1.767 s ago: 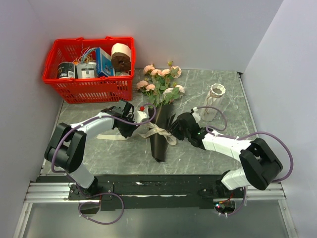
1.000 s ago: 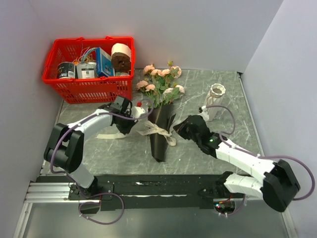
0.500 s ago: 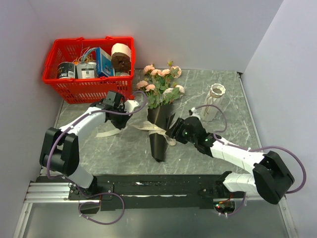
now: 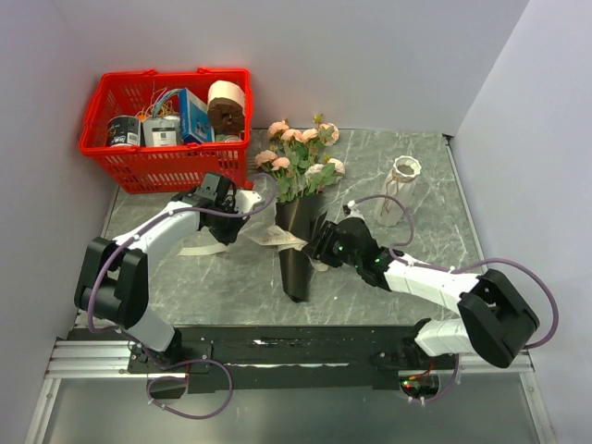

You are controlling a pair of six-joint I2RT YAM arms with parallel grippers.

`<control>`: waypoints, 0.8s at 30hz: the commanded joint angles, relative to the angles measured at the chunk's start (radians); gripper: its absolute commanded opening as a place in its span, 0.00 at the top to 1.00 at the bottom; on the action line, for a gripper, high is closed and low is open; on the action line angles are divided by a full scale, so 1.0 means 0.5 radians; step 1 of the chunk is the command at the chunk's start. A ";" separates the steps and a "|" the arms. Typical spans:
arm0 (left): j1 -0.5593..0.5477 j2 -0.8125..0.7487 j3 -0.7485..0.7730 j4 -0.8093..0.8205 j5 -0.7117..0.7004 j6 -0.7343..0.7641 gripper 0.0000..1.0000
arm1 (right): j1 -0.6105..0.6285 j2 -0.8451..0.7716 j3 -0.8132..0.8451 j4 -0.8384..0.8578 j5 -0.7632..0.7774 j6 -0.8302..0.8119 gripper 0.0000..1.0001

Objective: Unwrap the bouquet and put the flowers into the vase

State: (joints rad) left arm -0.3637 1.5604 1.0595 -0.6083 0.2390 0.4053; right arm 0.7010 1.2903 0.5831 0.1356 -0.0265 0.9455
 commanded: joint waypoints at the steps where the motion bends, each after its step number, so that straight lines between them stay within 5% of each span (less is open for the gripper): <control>1: -0.012 -0.019 -0.011 0.020 0.047 0.009 0.99 | 0.009 0.055 0.037 0.026 0.050 0.014 0.50; 24: -0.076 -0.022 -0.057 0.011 0.019 0.030 0.99 | -0.147 -0.157 -0.218 0.256 -0.048 0.146 0.48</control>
State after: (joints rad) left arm -0.3870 1.5604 1.0340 -0.6094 0.2382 0.4065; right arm 0.6392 1.2640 0.4961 0.2062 -0.0208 1.0023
